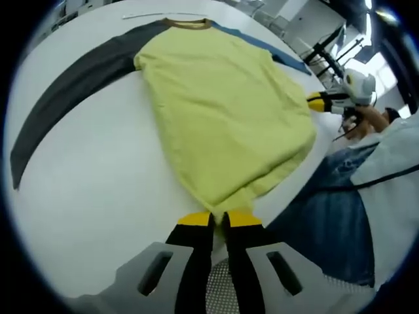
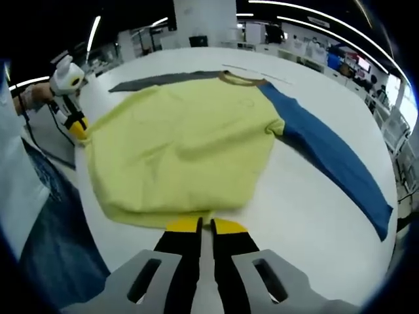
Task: Fold the garment on the visible template until the final outline fits inside the template.
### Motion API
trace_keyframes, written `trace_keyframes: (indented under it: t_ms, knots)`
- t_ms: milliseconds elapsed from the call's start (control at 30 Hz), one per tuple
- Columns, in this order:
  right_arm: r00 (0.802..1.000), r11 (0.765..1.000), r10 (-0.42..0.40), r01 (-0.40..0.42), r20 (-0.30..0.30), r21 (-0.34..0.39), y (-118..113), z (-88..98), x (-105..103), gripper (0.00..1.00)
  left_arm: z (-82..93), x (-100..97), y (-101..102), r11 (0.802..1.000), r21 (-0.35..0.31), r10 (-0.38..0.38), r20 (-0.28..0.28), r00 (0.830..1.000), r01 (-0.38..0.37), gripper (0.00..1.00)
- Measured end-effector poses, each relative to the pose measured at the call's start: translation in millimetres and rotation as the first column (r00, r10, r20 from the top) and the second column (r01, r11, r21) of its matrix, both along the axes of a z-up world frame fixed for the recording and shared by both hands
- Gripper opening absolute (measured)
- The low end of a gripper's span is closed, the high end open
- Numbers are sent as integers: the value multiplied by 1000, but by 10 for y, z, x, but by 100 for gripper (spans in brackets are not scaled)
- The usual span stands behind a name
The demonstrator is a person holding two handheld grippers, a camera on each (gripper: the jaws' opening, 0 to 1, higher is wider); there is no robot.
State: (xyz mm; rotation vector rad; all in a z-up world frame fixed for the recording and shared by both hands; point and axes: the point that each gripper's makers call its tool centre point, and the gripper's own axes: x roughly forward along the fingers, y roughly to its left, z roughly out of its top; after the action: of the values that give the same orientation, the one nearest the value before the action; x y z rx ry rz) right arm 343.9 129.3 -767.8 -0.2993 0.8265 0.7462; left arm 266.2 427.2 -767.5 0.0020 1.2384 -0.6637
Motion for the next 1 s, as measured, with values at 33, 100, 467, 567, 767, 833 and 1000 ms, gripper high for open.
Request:
trace_keyframes:
  t_ms: [33, 100, 467, 567, 767, 833, 1000]
  knots:
    - [1000, 1000, -1, 1, 2, -2, 1, -4, -2, 6, 1, -2, -5, 1000, 3, -4, 2, 1000, 4, 3]
    - [1000, 1000, 3, -3, 5, -4, 14, -6, -13, 5, 3, -6, -12, 1000, 12, -10, 2, 1000, 10, 3]
    - [1000, 1000, -7, 7, 15, 4, 19, -13, -20, 3, -3, -1, 1, 998, 62, -28, 24, 999, 26, 1]
    - [1000, 1000, -3, 3, 18, -6, 18, -9, -14, 3, -5, 7, 9, 998, 66, -14, 24, 1000, 13, 0]
    - [1000, 1000, 10, -10, 20, -23, 12, -12, -2, 3, -3, 11, 13, 998, 62, 11, 33, 999, -13, 0]
    - [1000, 1000, 9, -9, 15, -21, 9, -14, -1, 3, -2, 11, 14, 998, 58, 20, 36, 999, -22, 0]
    - [1000, 1000, 18, -17, 21, -23, 8, -14, 2, 3, -1, 11, 12, 998, 59, 28, 50, 998, -31, 0]
